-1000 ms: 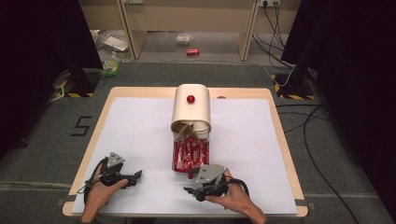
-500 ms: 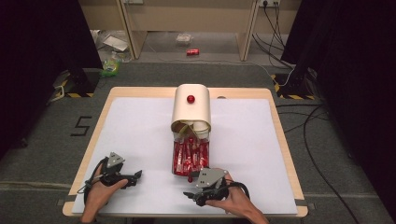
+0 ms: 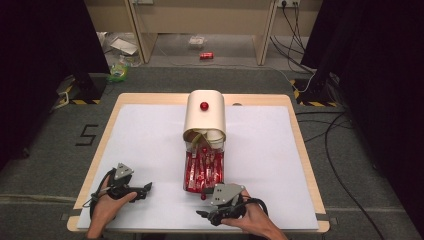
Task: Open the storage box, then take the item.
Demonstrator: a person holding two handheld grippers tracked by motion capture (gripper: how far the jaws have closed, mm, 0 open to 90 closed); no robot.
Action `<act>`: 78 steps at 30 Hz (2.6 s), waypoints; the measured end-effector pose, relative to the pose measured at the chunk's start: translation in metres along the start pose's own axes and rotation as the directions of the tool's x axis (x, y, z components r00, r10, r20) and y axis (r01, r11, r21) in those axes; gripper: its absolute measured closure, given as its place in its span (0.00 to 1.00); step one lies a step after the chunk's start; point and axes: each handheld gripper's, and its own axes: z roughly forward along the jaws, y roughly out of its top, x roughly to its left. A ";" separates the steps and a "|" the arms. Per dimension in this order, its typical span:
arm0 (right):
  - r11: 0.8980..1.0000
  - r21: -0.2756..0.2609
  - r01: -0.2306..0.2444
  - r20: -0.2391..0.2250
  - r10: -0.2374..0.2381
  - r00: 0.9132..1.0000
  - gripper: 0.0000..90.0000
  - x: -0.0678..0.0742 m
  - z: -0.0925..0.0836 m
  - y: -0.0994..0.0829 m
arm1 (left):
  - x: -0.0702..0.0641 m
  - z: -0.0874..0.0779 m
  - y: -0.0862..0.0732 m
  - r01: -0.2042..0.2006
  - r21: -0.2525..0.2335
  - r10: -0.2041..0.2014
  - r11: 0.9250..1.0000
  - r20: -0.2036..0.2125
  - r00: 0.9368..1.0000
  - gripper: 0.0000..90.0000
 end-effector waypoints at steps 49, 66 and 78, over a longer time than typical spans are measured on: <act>0.961 -0.121 -0.250 0.289 0.275 0.917 0.53 -0.036 -0.015 0.013 | 0.000 0.000 0.000 0.003 -0.001 -0.003 1.000 0.001 1.000 0.06; 0.956 -0.113 -0.272 0.309 0.294 0.904 0.53 -0.050 -0.011 0.011 | 0.000 0.000 0.000 0.003 -0.002 -0.003 1.000 0.002 1.000 0.06; 0.956 -0.103 -0.273 0.309 0.292 0.905 0.53 -0.052 -0.007 0.012 | 0.000 0.000 0.000 0.003 -0.002 -0.003 1.000 0.002 1.000 0.06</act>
